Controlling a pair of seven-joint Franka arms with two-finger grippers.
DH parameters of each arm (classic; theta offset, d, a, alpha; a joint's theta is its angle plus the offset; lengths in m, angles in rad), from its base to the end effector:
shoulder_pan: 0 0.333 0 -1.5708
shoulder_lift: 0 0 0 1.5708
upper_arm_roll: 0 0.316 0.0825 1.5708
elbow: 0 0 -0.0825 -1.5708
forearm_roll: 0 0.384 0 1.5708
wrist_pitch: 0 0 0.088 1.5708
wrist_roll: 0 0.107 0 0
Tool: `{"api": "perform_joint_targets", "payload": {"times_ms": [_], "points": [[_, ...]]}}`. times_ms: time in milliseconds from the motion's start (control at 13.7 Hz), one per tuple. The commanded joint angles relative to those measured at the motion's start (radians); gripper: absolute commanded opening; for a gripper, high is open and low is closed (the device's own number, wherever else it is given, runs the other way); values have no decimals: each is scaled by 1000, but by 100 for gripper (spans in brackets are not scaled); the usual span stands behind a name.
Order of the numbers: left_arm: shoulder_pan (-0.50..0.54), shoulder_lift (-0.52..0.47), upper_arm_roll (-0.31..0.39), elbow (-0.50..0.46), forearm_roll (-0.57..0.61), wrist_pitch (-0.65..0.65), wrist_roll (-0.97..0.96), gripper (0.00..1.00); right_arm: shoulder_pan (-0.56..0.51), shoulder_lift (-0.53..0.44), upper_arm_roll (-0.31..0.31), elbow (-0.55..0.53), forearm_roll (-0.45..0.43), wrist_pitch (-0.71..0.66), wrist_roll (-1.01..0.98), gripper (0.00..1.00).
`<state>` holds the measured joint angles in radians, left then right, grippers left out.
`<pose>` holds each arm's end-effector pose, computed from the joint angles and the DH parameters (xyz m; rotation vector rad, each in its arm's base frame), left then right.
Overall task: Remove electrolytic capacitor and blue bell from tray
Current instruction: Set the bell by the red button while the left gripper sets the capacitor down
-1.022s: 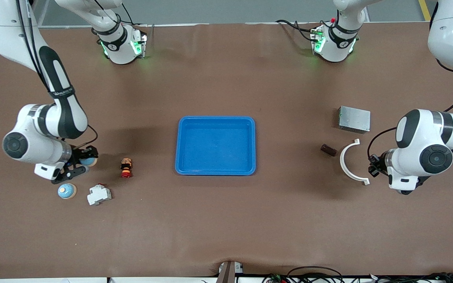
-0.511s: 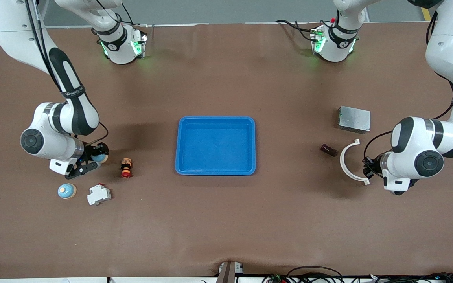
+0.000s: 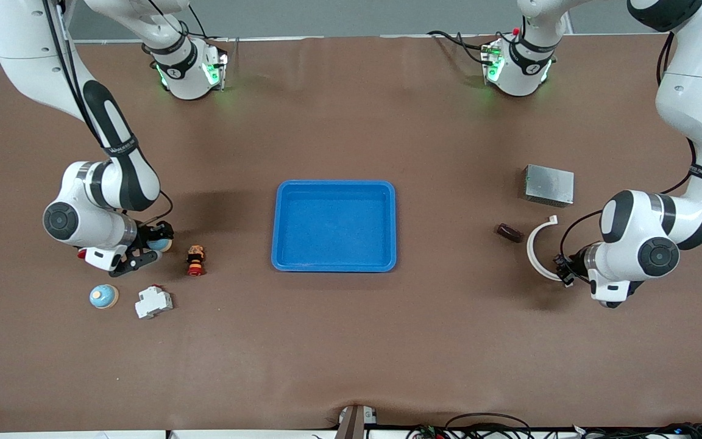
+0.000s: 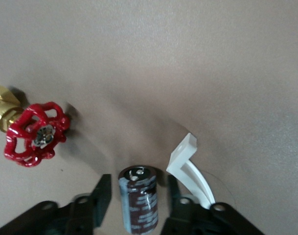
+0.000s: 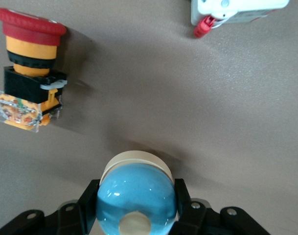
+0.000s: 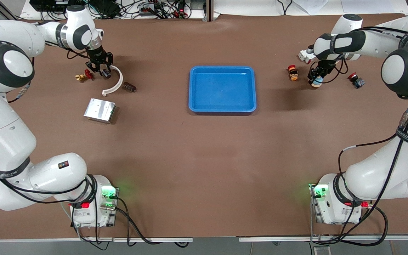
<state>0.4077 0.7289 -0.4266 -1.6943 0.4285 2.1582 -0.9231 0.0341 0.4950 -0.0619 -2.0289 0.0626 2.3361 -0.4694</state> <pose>0.6539 0.0282 0.1863 -2.8319 -1.0364 0.2067 0.5788 -0.0151 0.1856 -3.0122 -0.6085 0.2740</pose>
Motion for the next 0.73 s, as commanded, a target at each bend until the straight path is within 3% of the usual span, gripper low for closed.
{"api": "perform_joint_targets", "payload": {"times_ms": [0,146,219,292,365,657], "points": [[0,-23,0,1,27,0,-2,100,4,4,-3,-5,13,18,5,3],[-4,-55,-6,2,26,-11,6,100,4,11,-3,-5,13,28,3,9],[-4,-84,-9,2,27,-17,10,100,4,11,-1,-5,13,29,5,20],[-4,-115,-14,4,26,-43,22,100,4,11,-3,-4,13,28,5,52],[-3,-144,-29,7,22,-76,42,100,4,10,-3,-4,13,23,5,100],[0,-242,-47,7,13,-93,110,100,4,-39,-1,25,13,-85,32,100]]}}
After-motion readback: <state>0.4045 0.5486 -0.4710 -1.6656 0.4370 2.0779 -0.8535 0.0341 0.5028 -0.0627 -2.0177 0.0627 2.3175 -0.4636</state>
